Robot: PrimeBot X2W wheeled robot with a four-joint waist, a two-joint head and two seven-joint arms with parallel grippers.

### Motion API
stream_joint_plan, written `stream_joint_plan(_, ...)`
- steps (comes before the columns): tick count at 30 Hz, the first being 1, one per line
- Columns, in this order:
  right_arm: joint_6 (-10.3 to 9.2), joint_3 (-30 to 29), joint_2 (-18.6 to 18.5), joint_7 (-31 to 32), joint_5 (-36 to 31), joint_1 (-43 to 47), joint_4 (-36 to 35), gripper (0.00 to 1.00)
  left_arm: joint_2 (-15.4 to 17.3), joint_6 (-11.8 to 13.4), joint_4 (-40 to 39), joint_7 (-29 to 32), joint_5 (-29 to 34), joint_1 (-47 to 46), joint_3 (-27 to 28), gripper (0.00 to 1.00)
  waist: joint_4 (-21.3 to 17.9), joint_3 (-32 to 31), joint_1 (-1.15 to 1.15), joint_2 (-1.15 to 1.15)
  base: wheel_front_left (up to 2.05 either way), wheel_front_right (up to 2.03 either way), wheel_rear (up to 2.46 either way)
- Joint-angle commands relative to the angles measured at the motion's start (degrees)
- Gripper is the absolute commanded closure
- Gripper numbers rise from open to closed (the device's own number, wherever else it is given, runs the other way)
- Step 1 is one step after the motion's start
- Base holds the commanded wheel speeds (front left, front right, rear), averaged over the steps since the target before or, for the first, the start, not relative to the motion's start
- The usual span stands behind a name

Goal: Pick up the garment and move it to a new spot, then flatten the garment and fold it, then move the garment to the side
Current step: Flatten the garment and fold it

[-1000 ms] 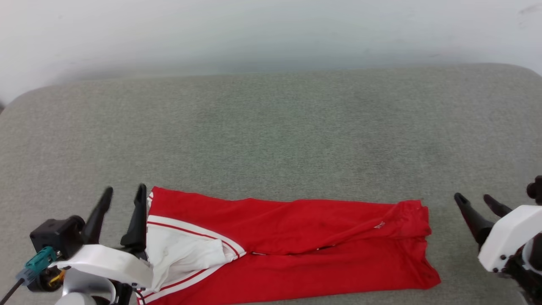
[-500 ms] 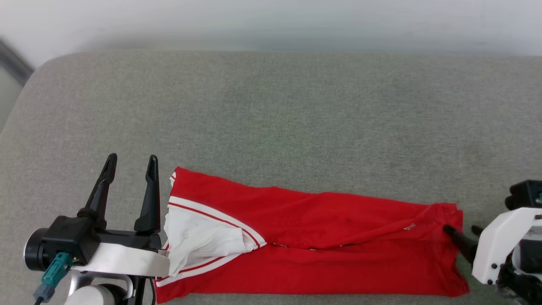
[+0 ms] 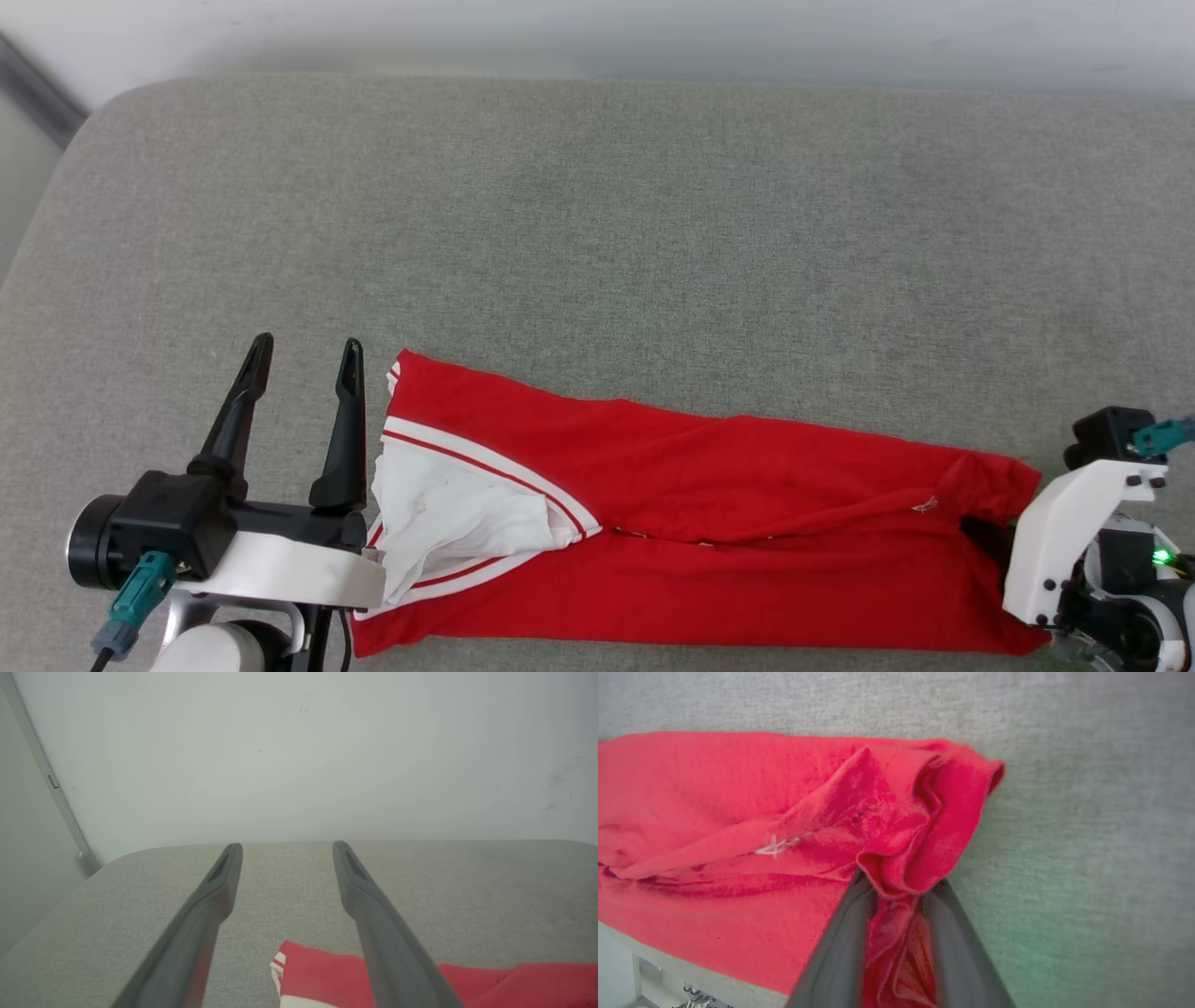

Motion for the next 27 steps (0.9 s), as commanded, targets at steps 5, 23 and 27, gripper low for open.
stream_joint_plan(5,0.08,1.44,-0.44,-0.41,-0.29,-1.83,0.61,1.0,0.84,-0.14,1.03,0.27,0.79,-0.24,-0.25,0.0,-1.0,-1.59,0.0,0.0,0.0,0.0,0.0)
stream_joint_plan(23,0.08,-17.79,-4.25,6.73,-4.96,-3.59,-5.12,1.0,2.31,1.62,-0.63,1.39,1.53,1.9,-0.39,0.0,-5.5,-4.77,0.0,0.0,0.0,0.0,0.0)
stream_joint_plan(27,0.09,-19.77,0.43,11.68,-0.34,-4.99,-6.08,1.0,2.35,1.81,-0.72,1.53,1.46,2.26,-0.59,0.0,-6.22,-5.24,0.0,0.0,0.0,0.0,0.0)
